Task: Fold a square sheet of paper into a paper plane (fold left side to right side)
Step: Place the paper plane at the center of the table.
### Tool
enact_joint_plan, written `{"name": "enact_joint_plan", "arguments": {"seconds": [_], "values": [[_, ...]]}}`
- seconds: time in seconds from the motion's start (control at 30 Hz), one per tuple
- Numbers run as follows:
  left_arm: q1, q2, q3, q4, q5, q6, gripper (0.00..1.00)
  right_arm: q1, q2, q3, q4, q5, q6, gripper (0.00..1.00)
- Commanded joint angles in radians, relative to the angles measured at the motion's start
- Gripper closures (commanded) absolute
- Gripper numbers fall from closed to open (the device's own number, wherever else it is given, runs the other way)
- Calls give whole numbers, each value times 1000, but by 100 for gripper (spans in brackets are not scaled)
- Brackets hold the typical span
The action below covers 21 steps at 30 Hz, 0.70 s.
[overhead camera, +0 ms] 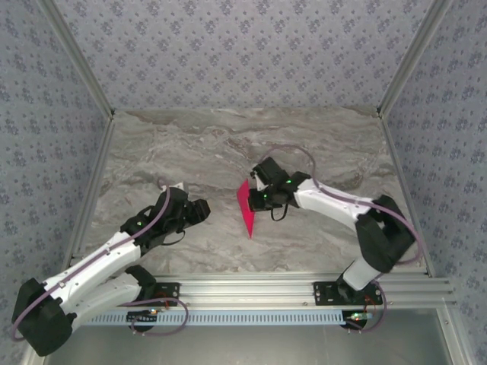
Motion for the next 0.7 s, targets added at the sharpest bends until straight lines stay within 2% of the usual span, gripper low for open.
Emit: {"name": "enact_joint_plan", "arguments": {"seconds": [0.0,0.1,0.2,0.33,0.43,0.53,0.67], "values": [[7,-12,17,-25,-25,10,55,-76,-54,-133,184,-200,64,100],[7,-11,23,-30,-27,11,54,-132,-24,-225,284,-289,78,100],[7,-11,25,-31,-26,11,54,-183,28,-260,283,-304,40,100],[7,-12,35,-42,-23,19,52,-221,19,-244,173,-221,-35,79],[7,-12,54,-56,-27,39,50,-213,-39,-170,-14,-90,-108,66],[8,-12,71,-65,-38,66,46,-195,-105,-103,-175,25,-156,59],[7,-20,74,-34,-45,86,36,-136,-163,-63,-279,43,-149,52]]}}
